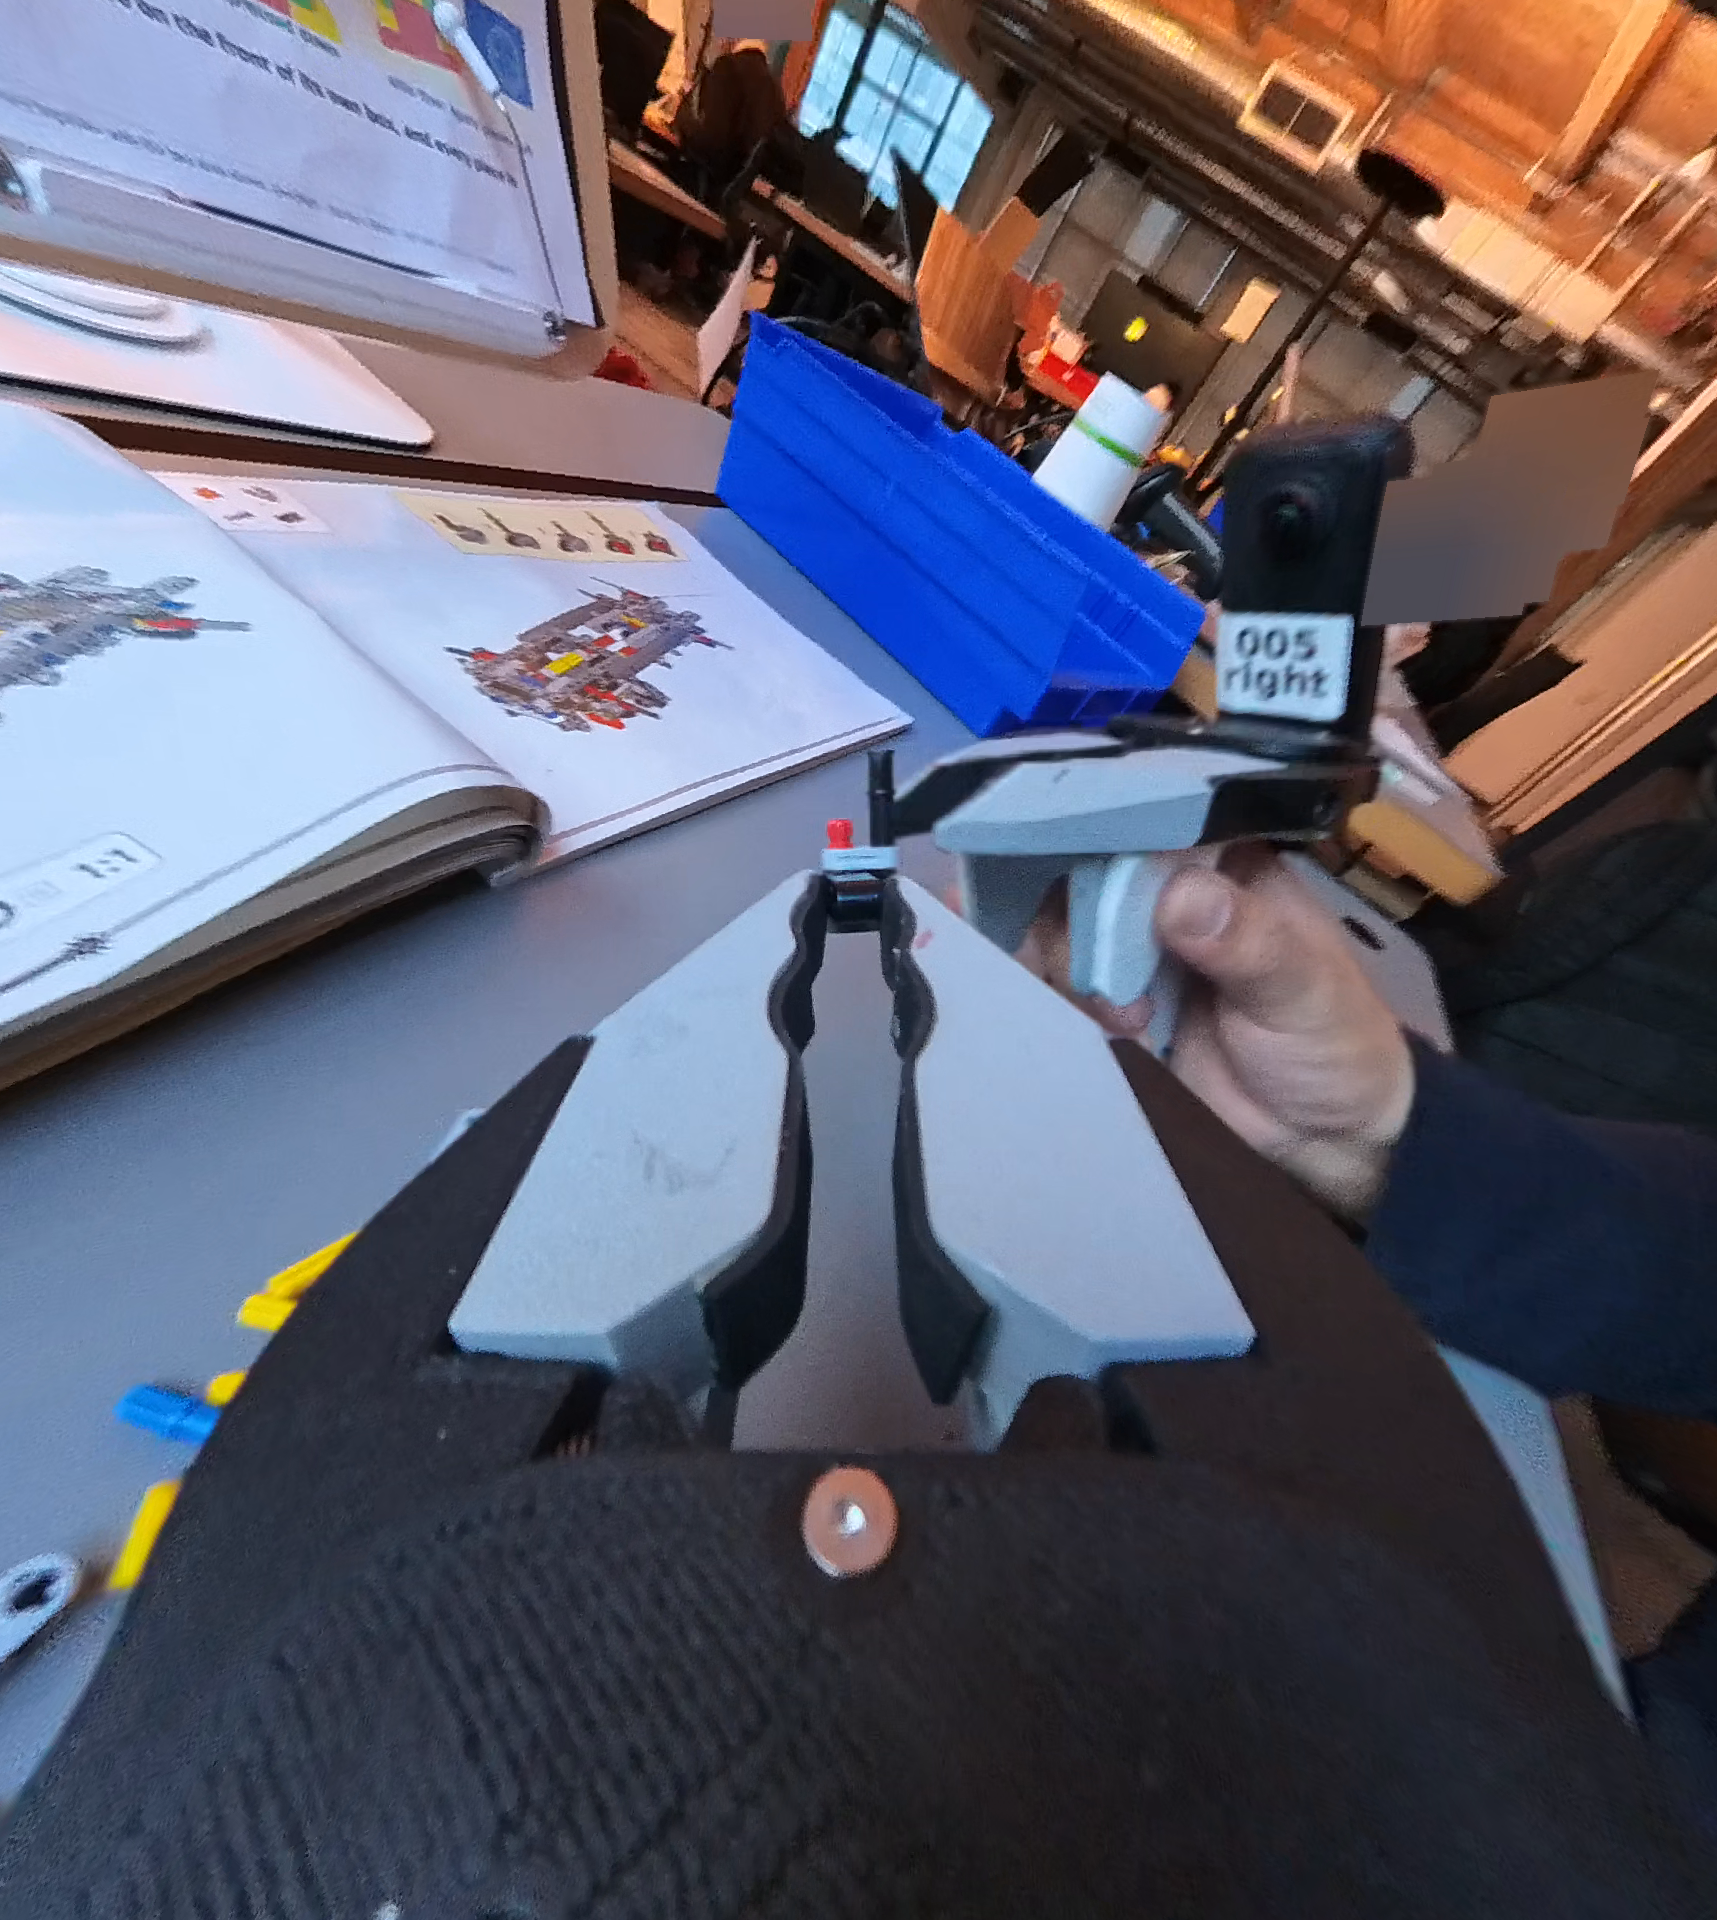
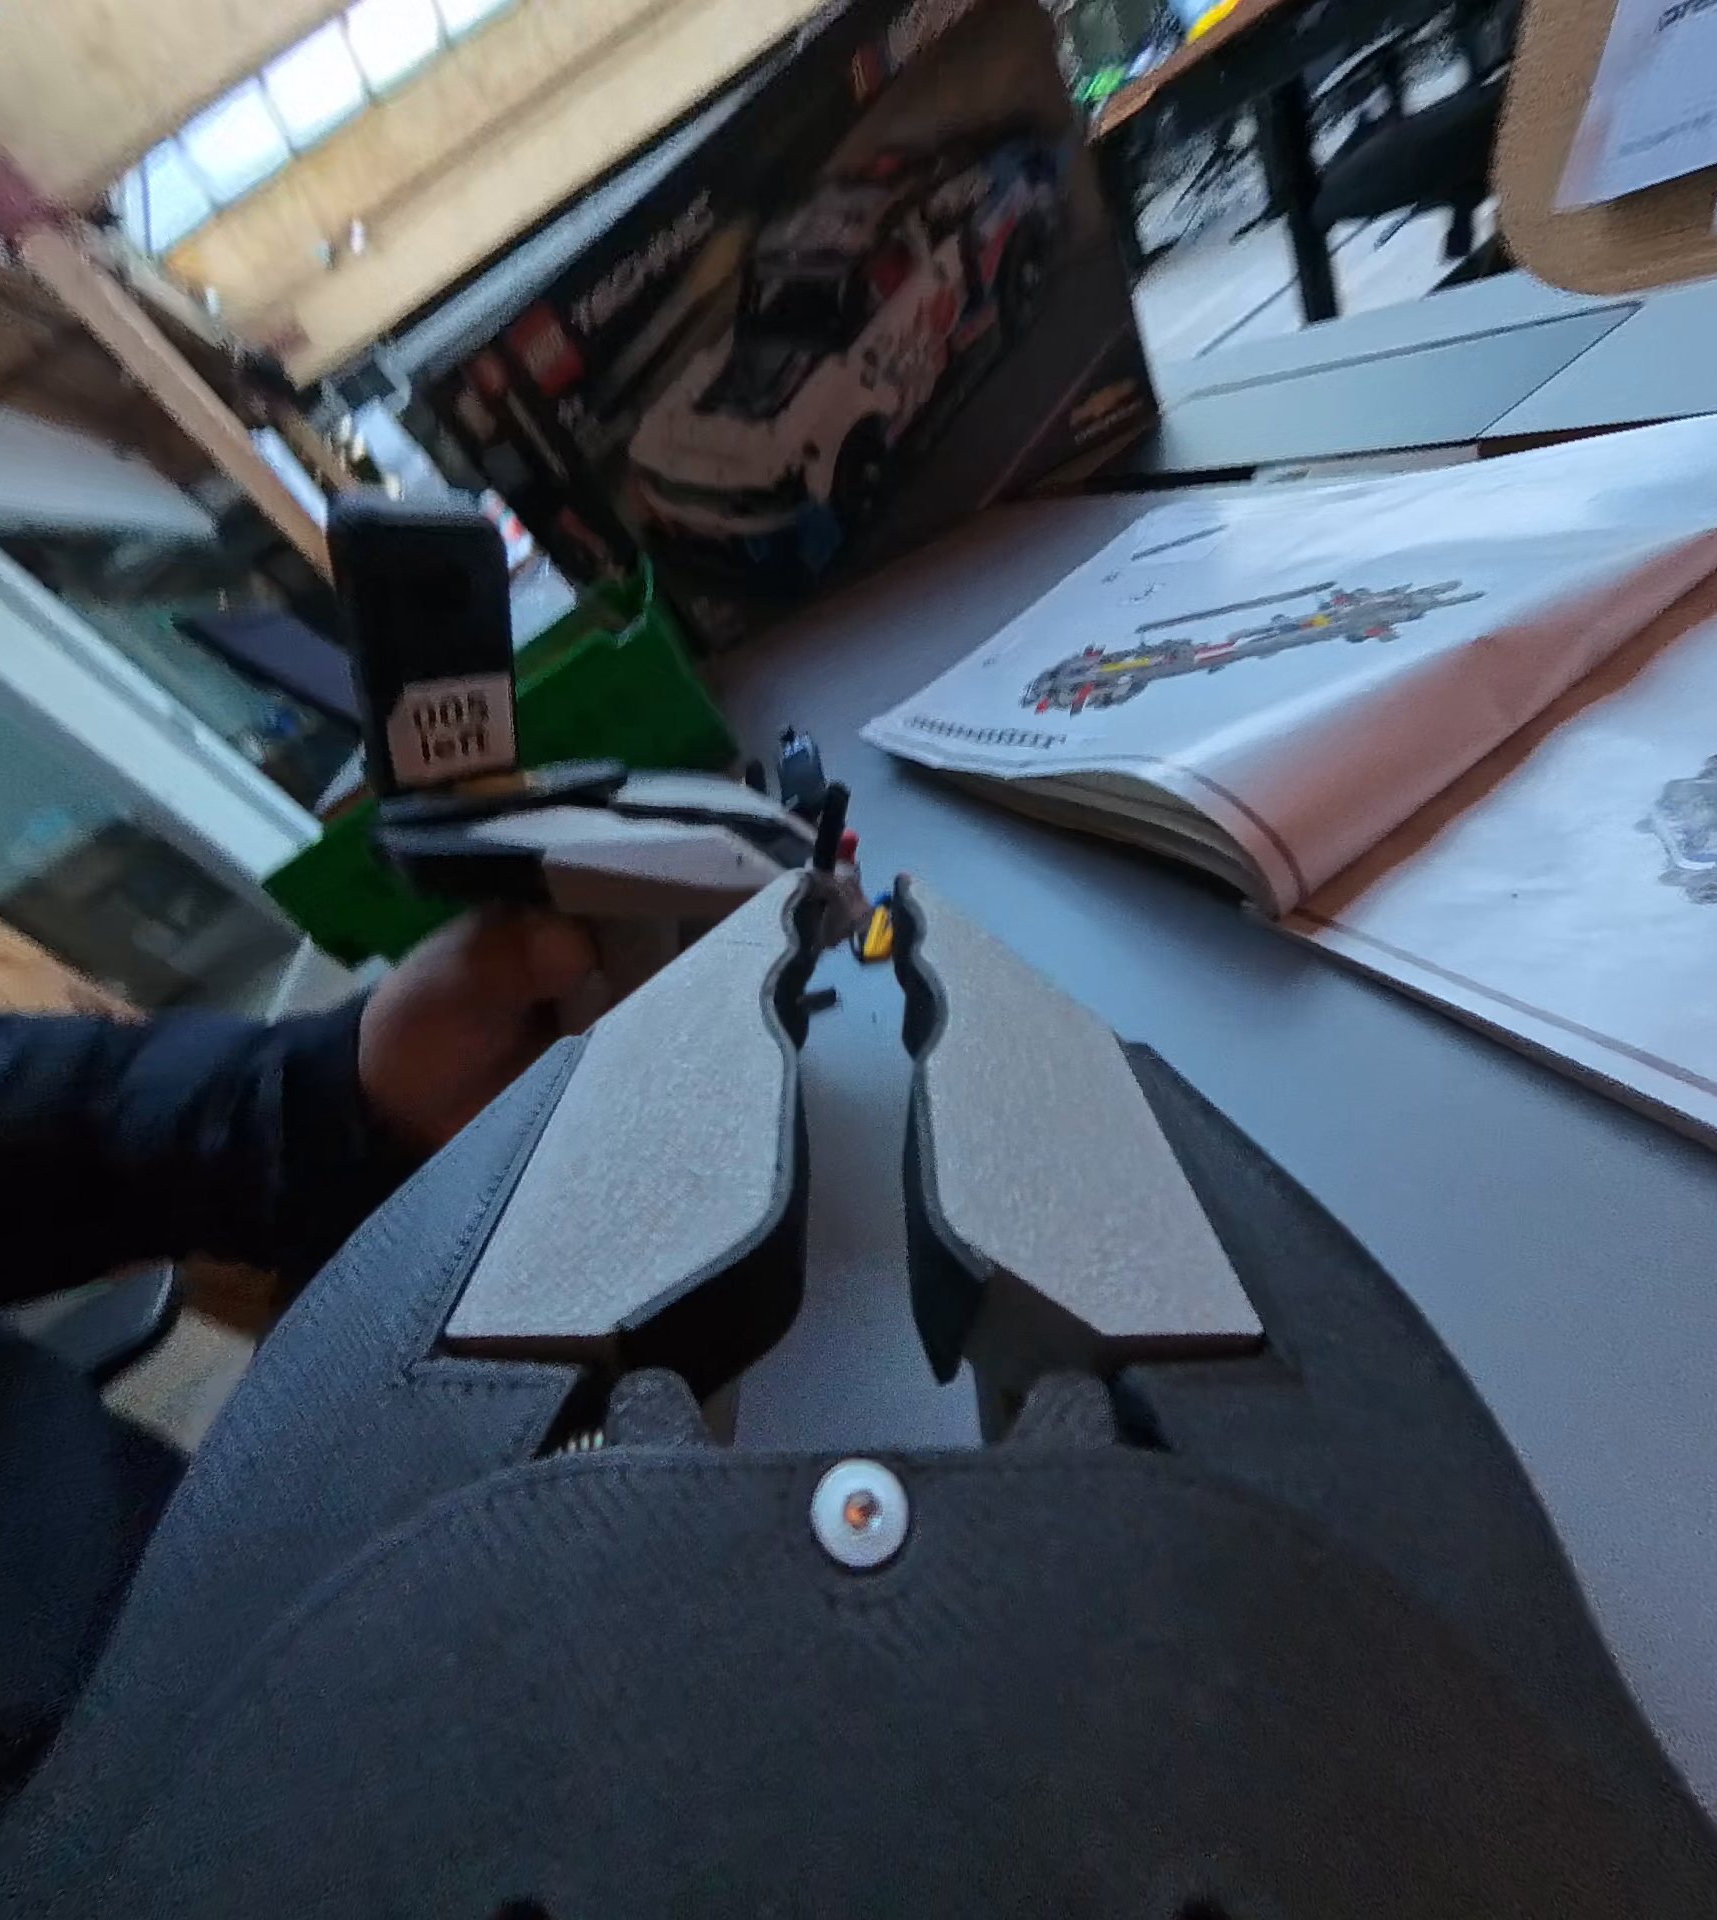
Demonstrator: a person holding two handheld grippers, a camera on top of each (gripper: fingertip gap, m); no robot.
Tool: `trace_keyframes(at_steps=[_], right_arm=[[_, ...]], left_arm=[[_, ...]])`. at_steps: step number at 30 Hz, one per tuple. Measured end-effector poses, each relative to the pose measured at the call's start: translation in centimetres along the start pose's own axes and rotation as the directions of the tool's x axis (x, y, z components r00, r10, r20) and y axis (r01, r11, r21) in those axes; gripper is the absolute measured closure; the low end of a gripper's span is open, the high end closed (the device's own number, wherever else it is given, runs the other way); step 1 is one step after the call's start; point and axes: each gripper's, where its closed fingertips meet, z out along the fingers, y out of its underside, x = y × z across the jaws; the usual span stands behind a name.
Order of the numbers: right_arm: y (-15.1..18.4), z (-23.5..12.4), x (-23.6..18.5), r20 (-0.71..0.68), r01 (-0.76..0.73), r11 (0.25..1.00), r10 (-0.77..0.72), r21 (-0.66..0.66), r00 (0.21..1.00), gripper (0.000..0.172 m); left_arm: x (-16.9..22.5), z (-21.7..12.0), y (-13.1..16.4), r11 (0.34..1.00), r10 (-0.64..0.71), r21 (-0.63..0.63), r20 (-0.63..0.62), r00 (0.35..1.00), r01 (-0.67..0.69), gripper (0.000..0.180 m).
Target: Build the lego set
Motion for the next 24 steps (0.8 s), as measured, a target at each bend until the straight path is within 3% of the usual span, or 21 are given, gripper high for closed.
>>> trace_keyframes(at_steps=[4, 9, 12, 15, 19, 24], right_arm=[[1.8, -0.6, 0.0, 0.034, 0.040, 0.988, -0.035, -0.149, 0.999, 0.159], [2.6, -1.1, 0.2, -0.017, 0.144, 0.960, -0.153, -0.241, 0.988, 0.164], [4.3, -1.4, 0.3, 0.003, 0.165, 0.927, -0.174, -0.338, 0.985, 0.162], [6.1, -2.0, 1.4, -0.029, 0.180, 0.880, -0.214, -0.439, 0.976, 0.160], [5.8, -2.9, 2.5, -0.078, 0.207, 0.867, -0.270, -0.453, 0.960, 0.162], [3.1, -4.1, 2.2, -0.083, 0.215, 0.922, -0.254, -0.321, 0.964, 0.161]], left_arm=[[-1.4, -0.1, 1.4, 0.986, 0.090, -0.147, 0.055, 0.994, -0.081, 0.172], [-1.3, 0.1, 5.0, 0.902, 0.192, -0.398, 0.022, 0.981, -0.167, 0.167], [-0.4, 0.2, 6.2, 0.875, 0.188, -0.451, -0.019, 0.982, -0.177, 0.166], [0.1, 0.1, 7.7, 0.838, 0.145, -0.524, -0.053, 0.988, -0.151, 0.151], [0.2, -0.3, 6.6, 0.858, 0.150, -0.488, -0.059, 0.987, -0.160, 0.148], [0.3, -2.7, 2.3, 0.921, 0.128, -0.367, -0.031, 0.991, -0.131, 0.140]])
